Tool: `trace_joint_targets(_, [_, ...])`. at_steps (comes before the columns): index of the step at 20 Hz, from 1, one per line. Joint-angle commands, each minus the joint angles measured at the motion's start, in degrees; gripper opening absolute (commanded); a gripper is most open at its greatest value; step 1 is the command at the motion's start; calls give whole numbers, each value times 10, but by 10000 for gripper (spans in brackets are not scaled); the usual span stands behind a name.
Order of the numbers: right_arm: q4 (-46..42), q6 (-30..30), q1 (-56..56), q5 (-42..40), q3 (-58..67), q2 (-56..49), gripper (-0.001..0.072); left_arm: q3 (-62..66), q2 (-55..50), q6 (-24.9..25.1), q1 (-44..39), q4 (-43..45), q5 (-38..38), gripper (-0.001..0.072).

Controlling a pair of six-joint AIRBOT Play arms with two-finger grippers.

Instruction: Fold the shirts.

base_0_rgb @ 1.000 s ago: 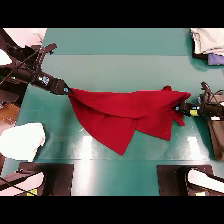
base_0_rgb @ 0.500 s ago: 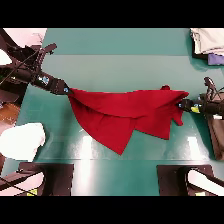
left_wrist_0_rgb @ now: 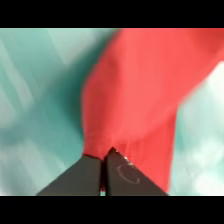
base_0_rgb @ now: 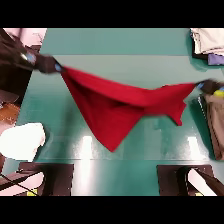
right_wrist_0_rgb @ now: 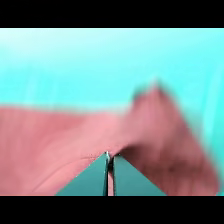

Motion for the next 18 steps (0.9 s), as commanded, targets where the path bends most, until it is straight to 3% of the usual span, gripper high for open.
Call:
trace_joint_targets(1, [0,59,-15,-18,168,57,19,199,3,-33,18,0,2,22])
trace_joint_targets(4, [0,61,-38,-21,302,82,19,304,25,-33,18,-8,32,22])
trace_joint_targets(13, [-4,95,-156,-7,484,137,18,280,206,-31,18,-9,209,22])
trace_joint_targets(18, [-5,156,-186,61,583,86,17,281,253,-31,18,-11,240,22])
